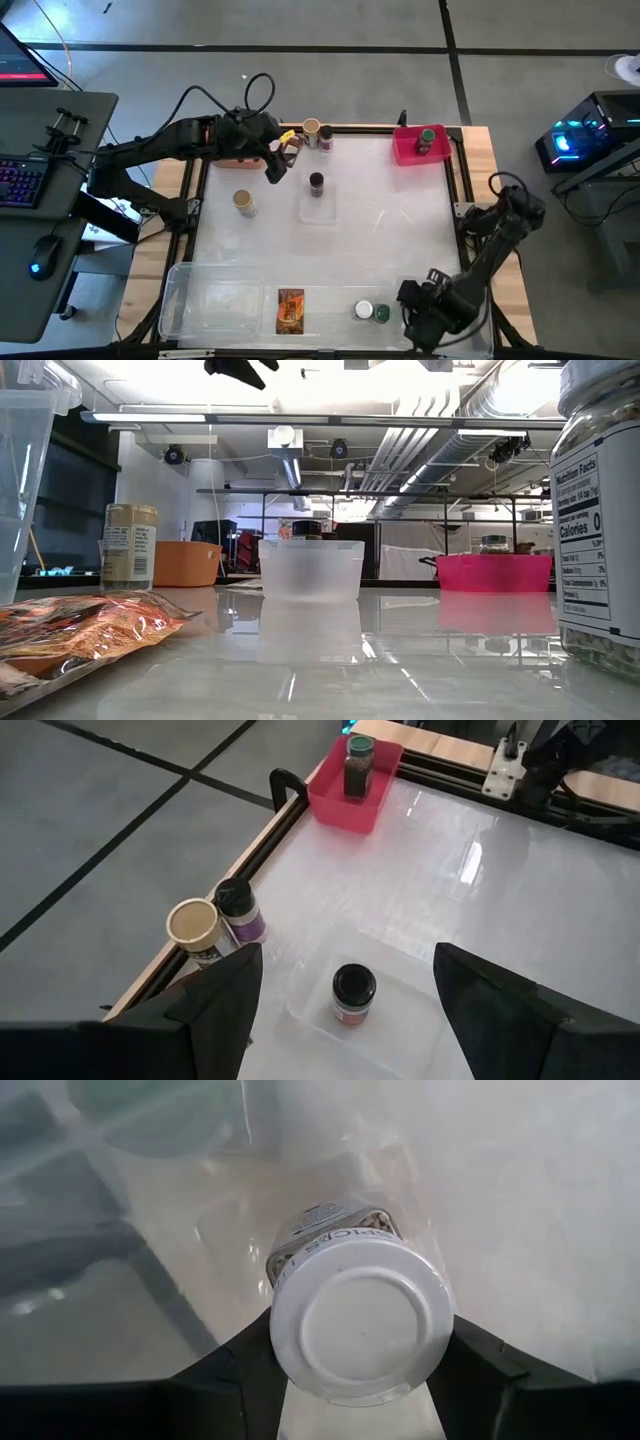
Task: Sort spices by type
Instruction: Put the top white seasoning bottle into the right transparent bin, then put the white seasoning bottle into the right transparent bin
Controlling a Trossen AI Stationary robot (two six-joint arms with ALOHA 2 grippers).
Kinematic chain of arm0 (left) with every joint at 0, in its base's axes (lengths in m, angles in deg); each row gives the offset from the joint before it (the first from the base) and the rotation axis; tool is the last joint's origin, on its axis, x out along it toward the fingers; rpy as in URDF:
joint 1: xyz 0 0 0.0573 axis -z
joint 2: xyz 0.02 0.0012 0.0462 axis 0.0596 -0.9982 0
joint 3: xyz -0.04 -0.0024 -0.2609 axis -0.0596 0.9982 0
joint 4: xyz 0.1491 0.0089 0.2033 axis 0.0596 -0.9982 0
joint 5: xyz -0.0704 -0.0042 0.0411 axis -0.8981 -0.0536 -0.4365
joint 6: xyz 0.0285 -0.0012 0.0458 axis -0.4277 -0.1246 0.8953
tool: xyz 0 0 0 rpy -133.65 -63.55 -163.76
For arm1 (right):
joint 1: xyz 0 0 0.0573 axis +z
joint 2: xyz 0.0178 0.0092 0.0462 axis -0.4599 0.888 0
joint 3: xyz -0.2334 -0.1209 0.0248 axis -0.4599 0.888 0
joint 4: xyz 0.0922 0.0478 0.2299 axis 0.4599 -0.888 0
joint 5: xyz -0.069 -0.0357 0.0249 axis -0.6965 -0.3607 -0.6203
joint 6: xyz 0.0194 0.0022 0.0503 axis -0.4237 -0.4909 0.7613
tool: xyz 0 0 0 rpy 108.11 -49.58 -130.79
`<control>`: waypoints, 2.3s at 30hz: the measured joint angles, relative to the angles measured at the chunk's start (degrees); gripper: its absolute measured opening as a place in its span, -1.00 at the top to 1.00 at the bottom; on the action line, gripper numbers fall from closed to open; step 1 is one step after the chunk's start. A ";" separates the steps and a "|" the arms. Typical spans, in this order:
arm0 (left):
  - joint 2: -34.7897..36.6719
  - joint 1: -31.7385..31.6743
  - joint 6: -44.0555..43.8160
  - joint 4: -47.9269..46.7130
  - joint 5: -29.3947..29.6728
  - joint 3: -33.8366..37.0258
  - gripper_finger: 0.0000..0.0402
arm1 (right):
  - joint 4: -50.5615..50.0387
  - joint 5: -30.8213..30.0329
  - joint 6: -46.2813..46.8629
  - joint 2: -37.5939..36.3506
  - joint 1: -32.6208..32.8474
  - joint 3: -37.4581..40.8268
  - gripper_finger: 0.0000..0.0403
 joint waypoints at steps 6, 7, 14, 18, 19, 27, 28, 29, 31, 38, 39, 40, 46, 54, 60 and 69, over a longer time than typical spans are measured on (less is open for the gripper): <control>0.00 0.00 -0.06 -0.02 0.01 0.00 -0.41 | -2.77 -0.84 2.51 1.49 1.10 0.00 0.05; 0.00 0.00 -0.15 -0.02 0.00 0.00 -0.41 | -2.72 -0.91 2.47 1.49 1.10 0.00 0.05; 0.00 0.00 -0.21 -0.04 -0.50 0.00 -0.41 | 0.17 1.44 0.40 1.51 0.88 0.00 0.05; 0.00 0.00 -0.21 -0.02 -0.55 0.00 -0.41 | 1.53 1.84 0.63 1.51 0.88 0.00 -0.14; 0.00 0.00 -0.21 -0.02 -0.57 0.00 -0.41 | 1.56 1.83 0.72 1.51 0.88 0.00 -0.21; 0.00 0.00 0.28 -0.03 -0.65 0.00 -0.41 | 1.91 1.33 0.70 1.51 0.88 -0.16 -0.37; 0.00 0.00 0.27 -0.02 -0.65 0.00 -0.41 | 1.51 1.48 0.48 1.51 0.88 -0.55 -0.37; 0.00 0.00 0.29 -0.02 -0.65 0.00 -0.41 | 1.16 1.98 0.04 1.51 0.88 -1.13 -0.37; 0.00 0.00 0.30 -0.02 -0.65 0.00 -0.41 | -0.16 3.54 -1.83 1.39 0.88 -2.81 -0.38; 0.00 0.00 2.77 -0.03 -0.64 0.00 -0.41 | -9.01 7.72 -5.04 -2.65 1.03 -12.01 -0.38; 0.00 0.00 3.23 -0.04 -0.64 0.00 -0.41 | -10.14 7.17 -5.55 -3.44 1.01 -13.26 -0.38; 0.00 0.00 3.59 -0.04 -0.65 0.00 -0.41 | -11.01 6.09 -5.81 -4.22 0.72 -14.33 -0.38; 0.70 0.07 2.83 -0.11 -5.94 0.00 -0.41 | -9.71 -11.27 -13.29 -7.16 -5.81 -19.92 -0.39; 3.73 7.07 -5.97 2.42 -22.75 0.00 -0.41 | 5.99 -14.18 -40.96 -5.82 -17.16 -19.86 -0.39; 5.90 21.07 -15.34 5.67 -16.07 0.05 -0.41 | 10.12 -8.95 -51.90 -4.48 -20.21 -17.14 -0.39; 6.66 40.72 -21.71 7.88 2.01 9.69 -0.41 | 12.06 1.64 -37.29 -2.76 -18.18 -15.63 -0.39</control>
